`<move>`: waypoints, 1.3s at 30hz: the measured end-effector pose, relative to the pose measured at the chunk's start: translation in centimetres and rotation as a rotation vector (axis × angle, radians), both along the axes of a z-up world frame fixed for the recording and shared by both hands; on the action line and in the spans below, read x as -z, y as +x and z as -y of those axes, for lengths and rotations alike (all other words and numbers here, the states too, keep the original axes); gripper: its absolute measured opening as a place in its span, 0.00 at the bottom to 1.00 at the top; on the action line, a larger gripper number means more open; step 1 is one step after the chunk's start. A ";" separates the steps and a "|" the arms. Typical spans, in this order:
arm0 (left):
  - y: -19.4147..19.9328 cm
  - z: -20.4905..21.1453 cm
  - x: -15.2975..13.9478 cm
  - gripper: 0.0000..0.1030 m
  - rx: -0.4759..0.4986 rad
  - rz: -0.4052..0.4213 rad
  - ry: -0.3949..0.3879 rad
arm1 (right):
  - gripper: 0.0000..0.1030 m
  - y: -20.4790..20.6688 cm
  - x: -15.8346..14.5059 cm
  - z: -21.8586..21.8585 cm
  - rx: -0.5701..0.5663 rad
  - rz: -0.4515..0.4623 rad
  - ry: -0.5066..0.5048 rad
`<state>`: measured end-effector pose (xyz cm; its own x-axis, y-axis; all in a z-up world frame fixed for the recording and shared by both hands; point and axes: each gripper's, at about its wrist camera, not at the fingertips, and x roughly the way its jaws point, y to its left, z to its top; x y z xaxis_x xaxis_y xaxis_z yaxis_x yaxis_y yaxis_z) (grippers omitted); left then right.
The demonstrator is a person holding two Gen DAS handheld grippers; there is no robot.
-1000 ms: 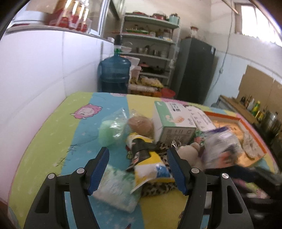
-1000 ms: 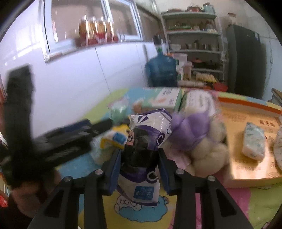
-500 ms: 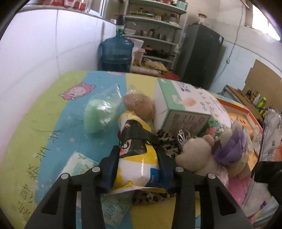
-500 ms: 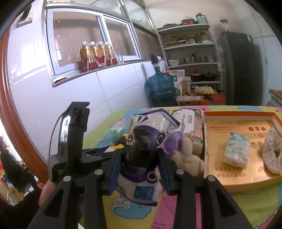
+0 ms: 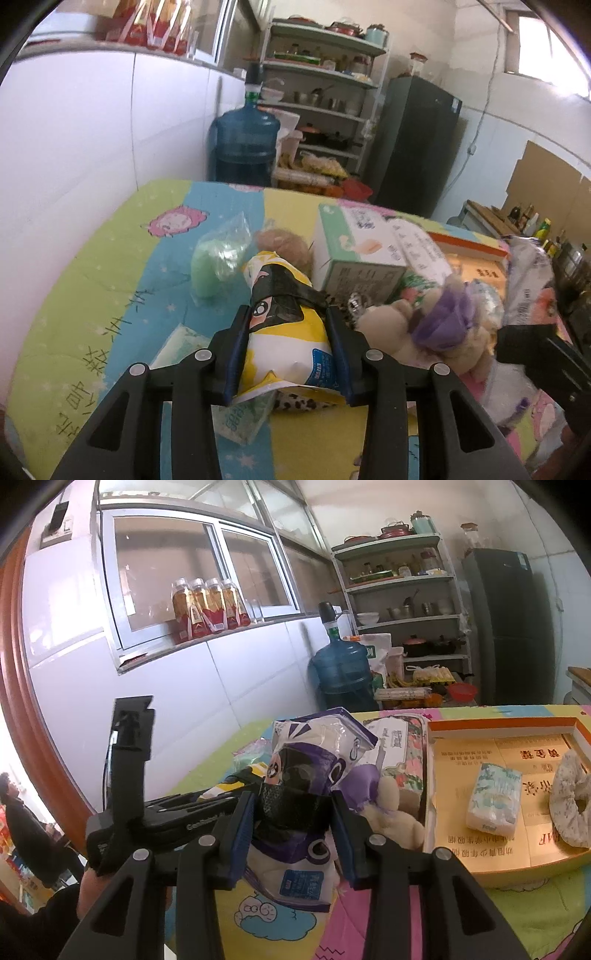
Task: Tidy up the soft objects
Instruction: 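Grasp the yellow snack bag with left tool while right tool grasps the purple-white bag, then lower both bags into the orange box and open both tools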
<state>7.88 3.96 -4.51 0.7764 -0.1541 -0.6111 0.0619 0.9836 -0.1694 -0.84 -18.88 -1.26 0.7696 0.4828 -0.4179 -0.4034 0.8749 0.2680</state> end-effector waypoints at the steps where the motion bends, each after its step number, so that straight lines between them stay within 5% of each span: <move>1: -0.5 0.1 -0.5 0.40 0.003 0.014 -0.001 | 0.39 -0.1 -0.1 0.1 0.002 0.006 0.001; 19: -2.5 7.6 -6.1 0.40 0.214 0.150 -0.030 | 0.39 -0.7 -2.8 7.0 0.158 0.072 0.037; 39: -1.2 23.5 -4.3 0.40 0.483 0.130 -0.045 | 0.39 -0.6 -1.6 21.9 0.447 0.033 0.039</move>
<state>6.69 -19.58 -0.19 0.6793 -0.5385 -0.4986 0.5318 0.8294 -0.1713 -1.40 -40.80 0.38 0.9186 0.1148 -0.3782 0.0031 0.9548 0.2973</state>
